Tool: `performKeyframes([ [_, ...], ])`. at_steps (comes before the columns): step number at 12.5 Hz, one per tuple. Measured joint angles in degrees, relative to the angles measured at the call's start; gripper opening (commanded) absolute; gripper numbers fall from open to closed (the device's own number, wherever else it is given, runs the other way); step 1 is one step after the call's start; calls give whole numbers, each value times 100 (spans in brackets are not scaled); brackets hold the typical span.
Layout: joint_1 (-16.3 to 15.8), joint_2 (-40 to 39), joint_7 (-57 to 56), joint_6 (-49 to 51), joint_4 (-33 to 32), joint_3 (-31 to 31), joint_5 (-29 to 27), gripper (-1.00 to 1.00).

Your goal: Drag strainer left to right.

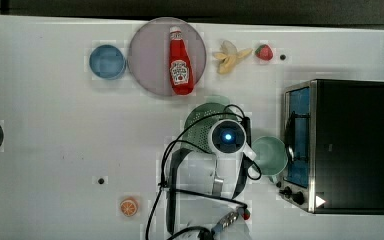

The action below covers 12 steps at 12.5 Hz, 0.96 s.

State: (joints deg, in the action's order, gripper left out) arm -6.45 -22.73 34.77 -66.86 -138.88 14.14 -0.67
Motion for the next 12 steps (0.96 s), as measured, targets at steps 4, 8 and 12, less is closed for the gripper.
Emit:
performKeyframes([
  [4, 22, 1134, -1224, 1514, 112, -360, 2, 100],
  [8, -89, 2874, -2379, 3754, 862, -463, 0, 100],
  [12, -168, 3836, -3041, 5681, 2283, -447, -21, 100],
])
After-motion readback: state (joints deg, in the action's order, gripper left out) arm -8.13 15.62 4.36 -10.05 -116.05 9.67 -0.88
